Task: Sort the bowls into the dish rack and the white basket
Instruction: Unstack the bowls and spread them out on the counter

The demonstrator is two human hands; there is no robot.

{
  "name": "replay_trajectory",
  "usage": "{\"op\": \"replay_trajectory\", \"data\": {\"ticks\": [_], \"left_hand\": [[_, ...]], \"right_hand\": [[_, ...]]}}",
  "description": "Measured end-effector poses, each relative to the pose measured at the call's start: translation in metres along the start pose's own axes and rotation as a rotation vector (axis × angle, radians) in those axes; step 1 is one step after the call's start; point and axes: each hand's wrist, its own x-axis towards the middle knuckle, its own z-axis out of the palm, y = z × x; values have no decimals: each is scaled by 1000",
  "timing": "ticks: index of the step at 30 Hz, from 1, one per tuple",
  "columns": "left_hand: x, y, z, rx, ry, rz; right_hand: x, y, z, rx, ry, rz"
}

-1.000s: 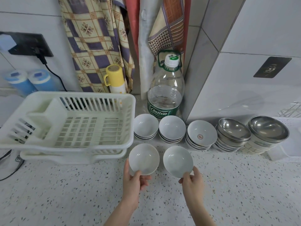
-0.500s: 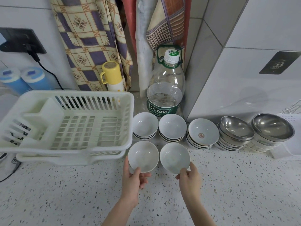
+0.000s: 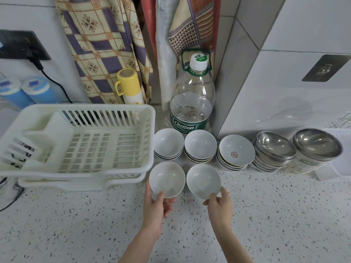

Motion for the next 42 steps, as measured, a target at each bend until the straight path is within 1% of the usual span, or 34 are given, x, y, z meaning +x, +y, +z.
{"op": "replay_trajectory", "data": {"ticks": [10,13,19,22,26,28,30,32,34,35,37,39,42], "left_hand": [[-1,1,0,-14,-20,-40],[-2,1,0,-17,-19,-53],[-5,3,4,-18,-12,-68],[-7,4,5,-16,-10,-77],[-9,6,3,45,-15,-65],[-11,9,-1,93,-15,-40],[-13,10,-6,132,8,-4],[-12,8,-12,152,74,52],[-10,7,-18,148,141,125],[-9,9,-18,144,159,155],[-8,16,-11,126,164,202],[-3,28,3,113,129,230],[15,49,30,79,95,189]], "right_hand": [[-2,1,0,26,-32,-4],[-3,-1,0,103,-32,17],[-7,-2,2,312,-39,137],[-9,-3,3,361,-36,163],[-7,-4,-1,354,-77,180],[-6,-6,-6,292,-96,158],[-6,-5,-13,163,-42,91],[-6,-5,-23,65,91,10],[-4,-9,-33,71,172,-57],[-1,-14,-37,72,177,-87],[7,-27,-39,61,131,-133],[19,-43,-34,60,56,-147],[41,-65,-21,60,-82,-73]]}}
